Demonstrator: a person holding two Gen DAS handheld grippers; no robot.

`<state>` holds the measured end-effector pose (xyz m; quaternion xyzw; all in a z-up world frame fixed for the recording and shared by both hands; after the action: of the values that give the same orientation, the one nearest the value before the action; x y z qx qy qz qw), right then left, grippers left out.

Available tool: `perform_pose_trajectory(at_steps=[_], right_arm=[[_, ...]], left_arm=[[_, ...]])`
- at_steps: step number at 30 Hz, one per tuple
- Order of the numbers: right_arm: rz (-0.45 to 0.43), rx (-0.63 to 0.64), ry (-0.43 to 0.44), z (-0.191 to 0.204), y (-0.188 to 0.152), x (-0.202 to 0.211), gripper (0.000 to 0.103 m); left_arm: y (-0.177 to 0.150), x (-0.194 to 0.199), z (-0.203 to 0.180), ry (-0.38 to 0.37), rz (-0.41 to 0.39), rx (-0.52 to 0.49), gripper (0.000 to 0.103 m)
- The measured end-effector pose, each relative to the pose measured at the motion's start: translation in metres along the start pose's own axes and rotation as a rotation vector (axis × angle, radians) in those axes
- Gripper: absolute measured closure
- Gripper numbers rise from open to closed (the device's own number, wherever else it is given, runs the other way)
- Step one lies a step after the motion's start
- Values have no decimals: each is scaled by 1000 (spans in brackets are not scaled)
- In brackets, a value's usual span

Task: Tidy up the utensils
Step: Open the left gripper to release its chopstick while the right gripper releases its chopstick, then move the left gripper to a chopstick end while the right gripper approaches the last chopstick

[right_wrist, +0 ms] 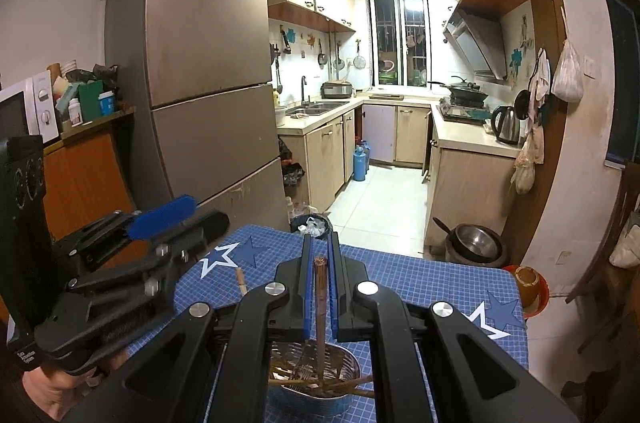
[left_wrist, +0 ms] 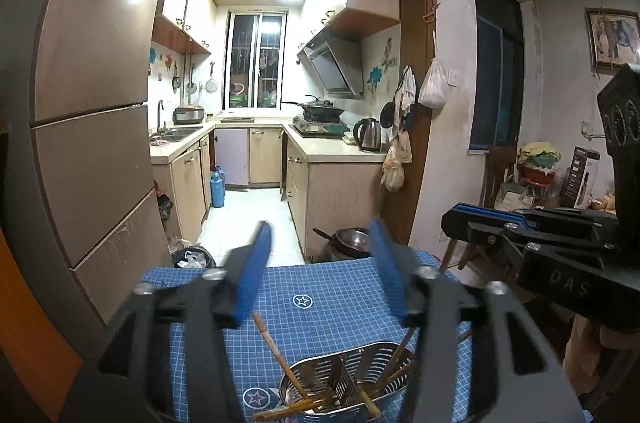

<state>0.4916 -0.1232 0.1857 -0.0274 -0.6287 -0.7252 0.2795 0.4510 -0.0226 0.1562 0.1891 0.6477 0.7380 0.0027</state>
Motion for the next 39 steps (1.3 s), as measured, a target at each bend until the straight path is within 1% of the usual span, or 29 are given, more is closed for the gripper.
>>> perform_pose_trajectory(at_steps=[4, 7, 13, 15, 16, 17, 18, 19, 20, 21, 22, 23, 24, 25, 26, 27, 28, 29, 30, 31, 33, 35, 36, 38, 39], right_arm=[[-17, 3, -3, 1, 2, 1, 95], [-39, 9, -4, 3, 6, 11, 95], [-92, 38, -2, 16, 19, 47, 95], [-131, 49, 2, 23, 20, 72, 94], [-147, 51, 8, 23, 18, 83, 88], [-188, 52, 25, 26, 8, 108, 82], [-217, 52, 34, 25, -3, 128, 70], [-245, 52, 38, 24, -23, 150, 65], [-260, 54, 42, 21, -40, 165, 64], [-276, 53, 41, 18, -69, 184, 64], [-275, 44, 40, 13, -103, 198, 64], [-260, 38, 41, 9, -137, 206, 64], [-243, 33, 19, 5, -172, 211, 64], [-220, 29, 2, 3, -199, 213, 64], [-179, 19, -10, 0, -233, 211, 64], [-144, -7, -22, -3, -263, 209, 65], [-93, -35, -29, -5, -301, 206, 65], [-73, -37, -42, -5, -317, 205, 66], [-39, -50, -67, -8, -346, 203, 67], [-4, -66, -71, -8, -368, 201, 68], [36, -71, -86, -5, -395, 197, 71], [86, -91, -77, -3, -416, 191, 73], [94, -94, -77, -1, -421, 189, 75], [111, -93, -76, 1, -428, 185, 77], [119, -100, -70, 2, -431, 182, 77]], left_arm=[[1, 2, -1, 3, -2, -4, 52], [6, 10, -4, 4, -17, -7, 52], [25, 38, -14, -6, -65, -19, 52], [32, 55, -21, -11, -88, -32, 52], [33, 68, -25, -13, -103, -39, 52], [32, 81, -28, -19, -118, -46, 52], [27, 100, -33, -30, -141, -54, 49], [17, 122, -38, -33, -163, -68, 42], [2, 145, -43, -37, -184, -87, 40], [-13, 158, -46, -46, -187, -97, 36], [-37, 175, -50, -55, -181, -103, 36], [-53, 183, -53, -64, -173, -102, 36], [-81, 191, -57, -81, -146, -90, 35], [-113, 196, -64, -96, -109, -87, 35], [-144, 198, -72, -107, -66, -89, 35], [-169, 195, -78, -121, -22, -80, 35], [-199, 191, -88, -141, 34, -78, 35], [-220, 186, -94, -146, 74, -80, 35], [-250, 178, -105, -168, 139, -82, 36], [-274, 171, -114, -195, 199, -75, 36], [-299, 163, -124, -224, 248, -24, 36], [-309, 162, -132, -232, 254, -26, 36], [-314, 160, -139, -235, 259, -33, 36], [-320, 154, -147, -247, 275, -33, 39], [-322, 152, -149, -236, 280, -45, 40]])
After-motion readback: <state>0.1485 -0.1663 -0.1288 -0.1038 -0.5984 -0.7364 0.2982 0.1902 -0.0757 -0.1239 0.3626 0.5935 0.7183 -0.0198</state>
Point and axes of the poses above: each gripper's, at about its wrist camera, not at the fingertips, and x roughly against the way its jaws point, z to its left, y to its top, the point moved 9 cm from there along -x, roughly the way its jaws point, and after that the axes turned 9 degrees about -x, right-handed, at the moved point
